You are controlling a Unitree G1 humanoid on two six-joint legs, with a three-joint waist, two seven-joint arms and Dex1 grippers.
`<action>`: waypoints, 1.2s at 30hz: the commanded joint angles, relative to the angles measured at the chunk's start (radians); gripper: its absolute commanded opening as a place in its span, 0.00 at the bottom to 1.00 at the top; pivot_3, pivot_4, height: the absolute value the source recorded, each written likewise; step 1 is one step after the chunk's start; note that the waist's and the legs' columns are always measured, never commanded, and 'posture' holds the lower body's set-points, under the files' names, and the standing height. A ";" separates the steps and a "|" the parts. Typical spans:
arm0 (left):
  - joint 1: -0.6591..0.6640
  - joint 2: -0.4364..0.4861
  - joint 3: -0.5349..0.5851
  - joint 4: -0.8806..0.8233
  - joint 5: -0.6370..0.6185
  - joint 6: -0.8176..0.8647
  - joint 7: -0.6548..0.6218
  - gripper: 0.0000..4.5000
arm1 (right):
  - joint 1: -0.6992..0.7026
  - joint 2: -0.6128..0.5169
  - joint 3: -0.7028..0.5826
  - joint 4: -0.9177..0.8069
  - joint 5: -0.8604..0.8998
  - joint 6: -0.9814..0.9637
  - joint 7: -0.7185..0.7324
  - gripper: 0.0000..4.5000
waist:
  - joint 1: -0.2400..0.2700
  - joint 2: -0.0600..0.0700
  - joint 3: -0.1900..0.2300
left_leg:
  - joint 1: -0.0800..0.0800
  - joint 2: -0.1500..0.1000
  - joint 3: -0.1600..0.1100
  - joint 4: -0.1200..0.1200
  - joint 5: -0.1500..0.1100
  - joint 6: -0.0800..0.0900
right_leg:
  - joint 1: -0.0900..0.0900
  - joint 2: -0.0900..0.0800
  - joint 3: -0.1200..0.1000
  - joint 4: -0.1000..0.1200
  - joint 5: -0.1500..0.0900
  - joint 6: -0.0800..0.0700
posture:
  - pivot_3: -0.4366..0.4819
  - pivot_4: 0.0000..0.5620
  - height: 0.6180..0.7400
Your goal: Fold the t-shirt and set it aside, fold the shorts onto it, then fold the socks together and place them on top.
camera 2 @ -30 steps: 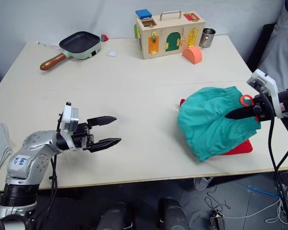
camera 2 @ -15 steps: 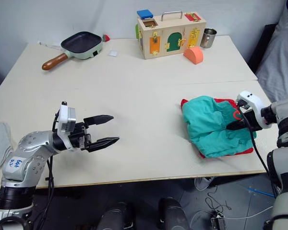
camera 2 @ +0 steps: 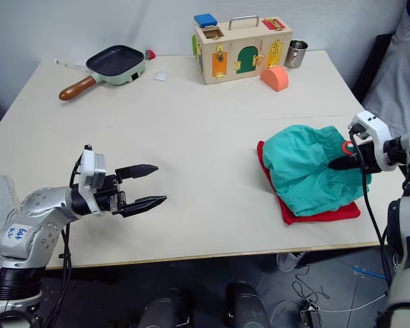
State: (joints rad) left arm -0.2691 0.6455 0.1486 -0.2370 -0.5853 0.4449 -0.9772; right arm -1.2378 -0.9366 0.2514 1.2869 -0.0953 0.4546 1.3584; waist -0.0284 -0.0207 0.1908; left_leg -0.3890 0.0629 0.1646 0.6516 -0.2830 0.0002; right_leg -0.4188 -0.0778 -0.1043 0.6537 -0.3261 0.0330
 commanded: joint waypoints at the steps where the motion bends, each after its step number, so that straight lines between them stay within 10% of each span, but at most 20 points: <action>1: -0.011 0.007 0.012 -0.038 -0.014 -0.010 0.002 1.00 | 0.042 0.012 -0.025 0.011 -0.027 -0.024 -0.083 0.04 | -0.001 0.000 0.000 | 0.000 0.000 0.000 0.000 0.000 0.000 | 0.000 0.000 0.000 0.000 0.000 0.000 | 0.48 0.27 1.00; 4: -0.009 0.007 0.012 -0.041 -0.012 -0.012 0.005 1.00 | 0.055 0.027 -0.058 0.007 -0.015 -0.023 -0.102 0.04 | -0.001 0.000 0.000 | 0.000 0.000 0.001 0.000 0.000 0.000 | 0.000 0.000 0.000 0.001 0.000 0.000 | 0.48 0.27 1.00; 17: 0.047 0.049 0.048 -0.033 -0.010 -0.024 -0.016 1.00 | 0.124 -0.160 -0.194 -0.060 -0.001 -0.402 -0.145 0.99 | 0.000 0.001 0.000 | 0.001 0.000 0.001 0.000 0.000 -0.001 | 0.000 0.000 0.001 0.001 0.000 0.000 | 0.48 0.27 1.00; 25: 0.173 0.068 0.155 -0.020 0.006 -0.074 0.004 1.00 | 0.300 -0.113 -0.417 -0.234 0.281 -0.531 0.196 0.99 | -0.018 0.001 0.000 | 0.005 0.002 0.005 -0.002 0.001 -0.002 | 0.000 0.003 0.004 0.002 0.000 0.000 | 0.48 0.27 1.00; 36: 0.438 0.074 0.333 -0.021 0.039 -0.179 0.019 1.00 | 0.986 0.260 -0.465 -1.195 0.545 -0.587 0.070 0.99 | 0.002 0.001 0.000 | 0.010 0.002 0.001 -0.005 -0.001 -0.002 | 0.006 0.002 0.002 0.001 0.000 0.000 | 0.48 0.27 1.00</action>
State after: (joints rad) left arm 0.1508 0.7208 0.4340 -0.2226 -0.5408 0.2824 -0.9707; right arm -0.2790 -0.6887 -0.2016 0.1523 0.4479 -0.0595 1.4464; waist -0.0264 -0.0197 0.1911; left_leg -0.3794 0.0653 0.1647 0.6474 -0.2858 -0.0011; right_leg -0.4123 -0.0765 -0.1030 0.6544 -0.3262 0.0330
